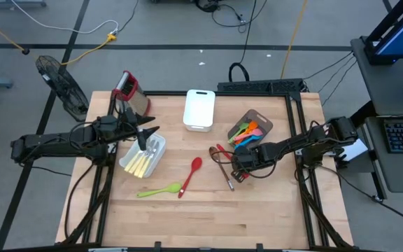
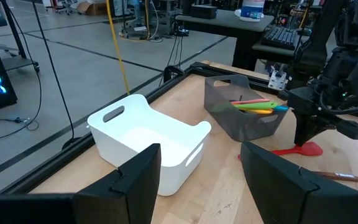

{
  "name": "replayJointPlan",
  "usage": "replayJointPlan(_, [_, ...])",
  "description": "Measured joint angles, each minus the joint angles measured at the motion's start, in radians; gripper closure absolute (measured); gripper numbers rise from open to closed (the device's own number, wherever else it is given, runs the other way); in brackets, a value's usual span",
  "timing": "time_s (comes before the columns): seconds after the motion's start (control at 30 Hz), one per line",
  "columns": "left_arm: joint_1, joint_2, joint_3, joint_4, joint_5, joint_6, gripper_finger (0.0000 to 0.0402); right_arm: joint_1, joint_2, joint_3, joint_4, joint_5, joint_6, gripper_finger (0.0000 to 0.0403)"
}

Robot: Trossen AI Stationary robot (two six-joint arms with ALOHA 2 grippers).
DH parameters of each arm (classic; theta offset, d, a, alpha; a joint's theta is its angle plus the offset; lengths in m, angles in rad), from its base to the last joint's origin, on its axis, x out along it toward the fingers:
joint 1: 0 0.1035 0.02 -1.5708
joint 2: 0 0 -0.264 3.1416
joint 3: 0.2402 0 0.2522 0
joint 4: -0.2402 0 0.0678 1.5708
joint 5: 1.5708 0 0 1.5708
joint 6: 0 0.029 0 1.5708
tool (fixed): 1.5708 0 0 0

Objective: Pick & Place Kitchen Items
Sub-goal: Put the red spatula into the black bin

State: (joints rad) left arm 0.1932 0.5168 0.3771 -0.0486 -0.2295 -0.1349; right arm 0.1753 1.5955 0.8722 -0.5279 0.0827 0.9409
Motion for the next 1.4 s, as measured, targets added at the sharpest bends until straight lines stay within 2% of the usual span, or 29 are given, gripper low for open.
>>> replayJointPlan(0.23, [0.0, 0.0, 0.0, 0.0, 0.0, 0.0, 0.0174, 0.0, -0.001, 0.0, 0.023, -0.002, -0.015, 0.0351])
replayJointPlan(0.6, [0.0, 0.0, 0.0, 0.0, 0.0, 0.007, 0.0174, 0.002, 0.0, 0.0, 0.095, -0.058, -0.029, 0.0227])
replayJointPlan(0.77, [0.0, 0.0, 0.0, 0.0, 0.0, 0.009, 0.0174, 0.002, 0.0, 0.001, 0.104, -0.069, -0.037, 0.0187])
replayJointPlan(1.07, [0.0, 0.0, 0.0, 0.0, 0.0, 0.009, 0.0174, 0.005, 0.004, 0.003, 0.098, -0.085, -0.038, 0.0158])
replayJointPlan(1.4, [0.0, 0.0, 0.0, -0.001, 0.0, 0.008, 0.0174, 0.017, 0.09, 0.007, 0.065, -0.068, -0.031, 0.0162])
